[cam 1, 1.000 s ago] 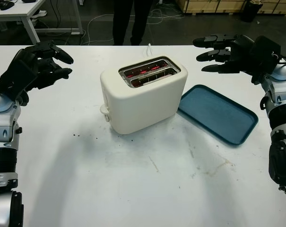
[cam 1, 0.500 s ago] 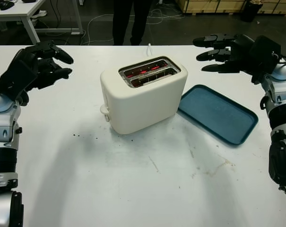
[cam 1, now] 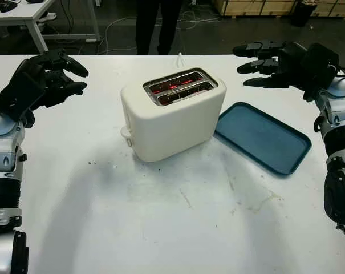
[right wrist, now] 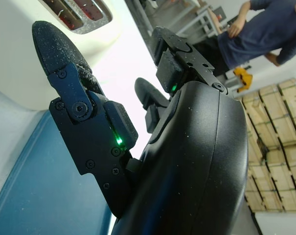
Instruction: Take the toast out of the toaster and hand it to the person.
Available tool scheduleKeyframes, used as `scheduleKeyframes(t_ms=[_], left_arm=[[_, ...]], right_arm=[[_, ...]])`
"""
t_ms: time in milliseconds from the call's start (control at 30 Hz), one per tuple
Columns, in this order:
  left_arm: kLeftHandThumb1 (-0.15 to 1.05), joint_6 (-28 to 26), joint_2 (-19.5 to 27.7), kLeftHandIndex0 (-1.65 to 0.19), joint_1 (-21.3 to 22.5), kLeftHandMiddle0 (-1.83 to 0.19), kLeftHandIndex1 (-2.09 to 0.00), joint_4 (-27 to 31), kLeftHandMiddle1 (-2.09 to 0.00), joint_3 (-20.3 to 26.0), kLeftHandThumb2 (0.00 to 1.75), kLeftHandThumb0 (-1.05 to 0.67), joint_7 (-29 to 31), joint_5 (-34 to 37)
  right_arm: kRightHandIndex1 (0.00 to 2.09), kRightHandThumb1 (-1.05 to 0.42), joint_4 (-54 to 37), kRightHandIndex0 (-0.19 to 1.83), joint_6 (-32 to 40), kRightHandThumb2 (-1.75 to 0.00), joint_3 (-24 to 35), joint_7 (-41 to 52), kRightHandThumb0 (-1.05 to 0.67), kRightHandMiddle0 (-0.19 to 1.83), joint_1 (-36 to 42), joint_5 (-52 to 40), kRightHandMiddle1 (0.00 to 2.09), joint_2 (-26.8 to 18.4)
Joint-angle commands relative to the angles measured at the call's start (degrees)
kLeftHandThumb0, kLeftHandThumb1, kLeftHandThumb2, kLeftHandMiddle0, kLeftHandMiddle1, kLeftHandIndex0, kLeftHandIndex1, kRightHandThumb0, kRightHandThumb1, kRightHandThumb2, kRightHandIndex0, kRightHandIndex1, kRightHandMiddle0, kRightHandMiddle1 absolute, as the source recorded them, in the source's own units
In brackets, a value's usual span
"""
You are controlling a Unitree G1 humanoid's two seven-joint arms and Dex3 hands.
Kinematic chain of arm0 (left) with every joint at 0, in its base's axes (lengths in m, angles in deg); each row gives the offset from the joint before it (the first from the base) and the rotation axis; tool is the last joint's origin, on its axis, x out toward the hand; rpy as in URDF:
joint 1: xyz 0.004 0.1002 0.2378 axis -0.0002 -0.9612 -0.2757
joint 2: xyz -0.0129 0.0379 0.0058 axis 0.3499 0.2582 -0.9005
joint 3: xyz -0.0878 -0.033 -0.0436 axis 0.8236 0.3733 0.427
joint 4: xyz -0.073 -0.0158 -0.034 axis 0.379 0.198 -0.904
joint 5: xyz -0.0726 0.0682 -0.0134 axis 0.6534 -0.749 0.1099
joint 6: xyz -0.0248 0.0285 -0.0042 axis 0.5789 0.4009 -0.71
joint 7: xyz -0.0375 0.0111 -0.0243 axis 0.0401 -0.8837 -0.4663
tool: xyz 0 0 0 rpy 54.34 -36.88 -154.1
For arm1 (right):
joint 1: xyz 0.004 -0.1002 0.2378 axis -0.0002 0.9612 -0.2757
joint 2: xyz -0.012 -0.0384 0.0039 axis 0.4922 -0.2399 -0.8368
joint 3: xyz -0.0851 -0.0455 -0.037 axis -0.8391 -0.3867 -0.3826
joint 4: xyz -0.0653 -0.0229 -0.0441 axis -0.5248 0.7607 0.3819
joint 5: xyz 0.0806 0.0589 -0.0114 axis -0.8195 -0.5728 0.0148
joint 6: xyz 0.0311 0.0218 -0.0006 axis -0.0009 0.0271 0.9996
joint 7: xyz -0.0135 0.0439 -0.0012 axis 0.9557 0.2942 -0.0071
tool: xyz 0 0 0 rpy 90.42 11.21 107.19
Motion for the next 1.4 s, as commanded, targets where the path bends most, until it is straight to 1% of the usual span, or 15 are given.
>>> scheduleKeyframes(t_ms=[0, 267, 767, 1000, 1167, 1367], left_arm=[[0.88, 0.73, -0.19, -0.59, 0.25, -0.62, -1.17, -0.17, -1.32, 0.05, 0.00, -1.05, -0.06, -0.11], [0.87, 0.40, -0.42, -0.60, 0.27, -0.62, -1.16, -0.12, -1.32, 0.18, 0.00, -1.05, -0.11, 0.20], [0.88, 0.95, -0.14, -0.60, 0.31, -0.63, -1.17, -0.19, -1.32, -0.11, 0.00, -1.05, -0.09, -0.33], [0.88, 0.16, -0.05, -0.60, 0.57, -0.63, -1.17, 0.17, -1.32, -0.22, 0.00, -1.05, -0.36, -0.59], [0.86, -0.61, -0.28, -0.60, 0.87, -0.64, -1.17, 0.19, -1.32, -0.05, 0.00, -1.05, 0.22, 0.30], [0.87, 0.15, -0.06, -0.60, 0.93, -0.63, -1.16, -0.11, -1.31, -0.24, 0.01, -1.05, 0.24, -0.14]], right_arm=[[0.59, -0.75, 0.03, 0.34, -0.71, 0.00, 0.28, -0.24, -0.84, 0.56, 0.19, 0.06, 0.00, -0.13], [0.58, -0.75, 0.09, 0.35, -1.28, 0.00, -0.05, -0.67, -0.86, 0.56, 0.21, 0.48, 0.00, -0.13], [0.58, -0.75, -0.29, 0.34, -0.41, 0.00, 0.35, -0.51, -0.83, 0.56, 0.47, -0.08, 0.00, -0.15], [0.57, -0.74, -0.10, 0.34, -0.28, 0.00, 0.46, -0.24, -0.82, 0.55, 0.37, -0.31, 0.00, -0.02], [0.58, -0.74, 0.49, 0.33, -0.64, 0.00, 0.30, -0.28, -0.83, 0.55, 0.03, -0.10, 0.00, 0.14], [0.59, -0.75, 0.58, 0.34, -1.29, 0.00, 0.03, -0.81, -0.86, 0.56, 0.06, 0.37, 0.01, 0.11]])
